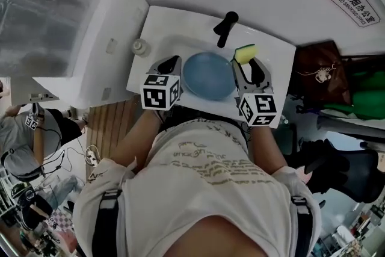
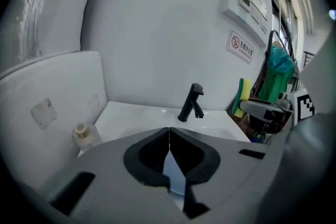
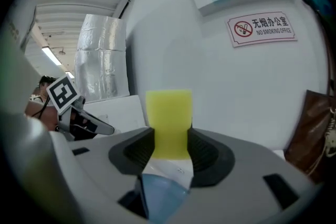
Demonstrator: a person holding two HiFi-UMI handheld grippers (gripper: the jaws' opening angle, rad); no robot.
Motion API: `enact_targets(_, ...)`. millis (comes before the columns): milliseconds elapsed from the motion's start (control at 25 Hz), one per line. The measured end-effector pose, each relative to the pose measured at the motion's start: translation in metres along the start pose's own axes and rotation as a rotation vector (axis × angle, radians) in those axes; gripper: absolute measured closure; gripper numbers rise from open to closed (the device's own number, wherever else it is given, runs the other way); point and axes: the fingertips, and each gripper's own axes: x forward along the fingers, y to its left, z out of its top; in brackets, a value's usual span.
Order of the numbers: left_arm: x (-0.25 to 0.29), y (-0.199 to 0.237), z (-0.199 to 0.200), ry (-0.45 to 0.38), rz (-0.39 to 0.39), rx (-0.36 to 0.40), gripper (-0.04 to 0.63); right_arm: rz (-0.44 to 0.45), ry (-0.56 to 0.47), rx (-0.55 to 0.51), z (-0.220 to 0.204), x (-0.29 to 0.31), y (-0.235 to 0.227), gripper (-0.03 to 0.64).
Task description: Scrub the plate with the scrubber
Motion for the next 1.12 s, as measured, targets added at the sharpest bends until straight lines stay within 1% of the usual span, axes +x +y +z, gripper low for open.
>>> enact_targets(160,0.019,0.016,-0.024,0.103,-0.083,-0.094,0.572,-0.041,0.032,0.009,-0.013,0.005,0.004,0.416)
enact_targets(280,0.033,0.02,-0.044,0.209,-0.147,-0.126,0.571,-0.088,0.07,0.02,-0.03,0.001,0.005,0.416)
enact_targets(360,0.041,0.024,-0.059,0.29,-0.171,-0.134,0.571,-0.115,0.09,0.036,-0.041,-0.001,0.005,0.416)
enact_targets(480,0.054,0.03,-0.089,0.428,-0.196,-0.121,0.571,-0.143,0.111,0.05,-0.053,-0.006,0.005,0.416)
enact_targets(560,0.062,0.033,-0.103,0.494,-0.21,-0.108,0.571,-0.152,0.12,0.059,-0.058,-0.009,0.006,0.416)
enact_targets(640,0.071,0.034,-0.112,0.529,-0.226,-0.12,0.571,-0.161,0.131,0.068,-0.064,-0.013,0.007,0.416)
enact_targets(720,0.08,0.032,-0.118,0.548,-0.24,-0.176,0.567,-0.174,0.138,0.074,-0.068,-0.018,0.006,0.416)
enact_targets(760,0.086,0.031,-0.121,0.557,-0.244,-0.214,0.537,-0.182,0.14,0.077,-0.069,-0.021,0.005,0.416)
enact_targets(800,0.091,0.029,-0.125,0.569,-0.246,-0.249,0.431,-0.192,0.14,0.078,-0.07,-0.024,0.003,0.416)
enact_targets(840,0.097,0.028,-0.128,0.582,-0.246,-0.275,0.402,-0.202,0.139,0.08,-0.07,-0.027,0.001,0.416)
enact_targets(920,0.107,0.027,-0.134,0.603,-0.235,-0.298,0.402,-0.223,0.136,0.086,-0.07,-0.033,-0.002,0.416)
enact_targets(1120,0.133,0.029,-0.148,0.668,-0.209,-0.326,0.4,-0.273,0.132,0.093,-0.071,-0.047,-0.01,0.416)
